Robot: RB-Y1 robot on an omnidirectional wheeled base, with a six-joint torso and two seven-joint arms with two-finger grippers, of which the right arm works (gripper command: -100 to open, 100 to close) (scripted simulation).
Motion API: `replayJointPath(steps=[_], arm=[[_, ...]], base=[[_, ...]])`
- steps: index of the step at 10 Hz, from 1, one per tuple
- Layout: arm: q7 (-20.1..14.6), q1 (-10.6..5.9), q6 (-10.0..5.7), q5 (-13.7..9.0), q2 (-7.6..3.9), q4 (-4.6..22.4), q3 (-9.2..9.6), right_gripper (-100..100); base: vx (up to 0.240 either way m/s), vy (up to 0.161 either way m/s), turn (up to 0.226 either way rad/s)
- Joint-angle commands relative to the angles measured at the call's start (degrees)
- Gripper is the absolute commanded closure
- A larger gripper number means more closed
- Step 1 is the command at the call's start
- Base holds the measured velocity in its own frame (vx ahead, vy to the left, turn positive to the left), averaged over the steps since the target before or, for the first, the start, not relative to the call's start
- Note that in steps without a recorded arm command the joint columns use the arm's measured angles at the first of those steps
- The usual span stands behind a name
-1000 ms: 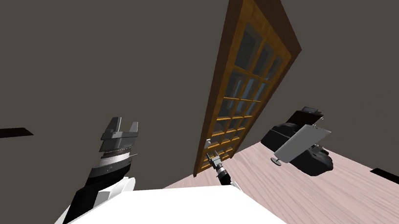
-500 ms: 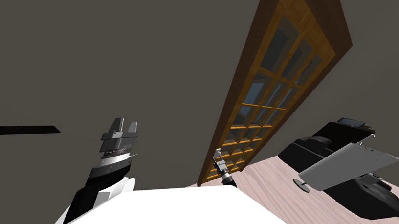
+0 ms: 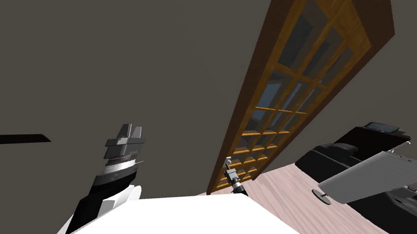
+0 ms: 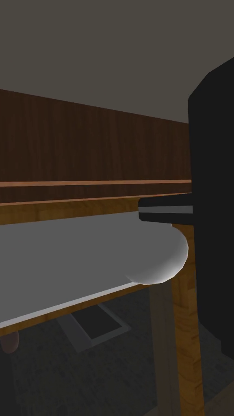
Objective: Pull the door open
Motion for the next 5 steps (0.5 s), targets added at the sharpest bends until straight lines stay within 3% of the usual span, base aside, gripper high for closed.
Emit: replayJointPath(steps=[1,3,4,5], arm=[[0.00,-0.01,0.02,0.00,0.00,0.01,0.00,100],[0.00,-0.01,0.02,0.00,0.00,0.01,0.00,100],[-0.32,0.31,-0.67,-0.08,-0.72,-0.13,0.02,-100],[-0.42,0.40,-0.86,-0.10,-0.93,-0.16,0.02,-100]], base=[[0.000,0.000,0.000],[0.004,0.006,-0.012],[-0.117,0.033,0.003],[-0.214,0.052,0.026]])
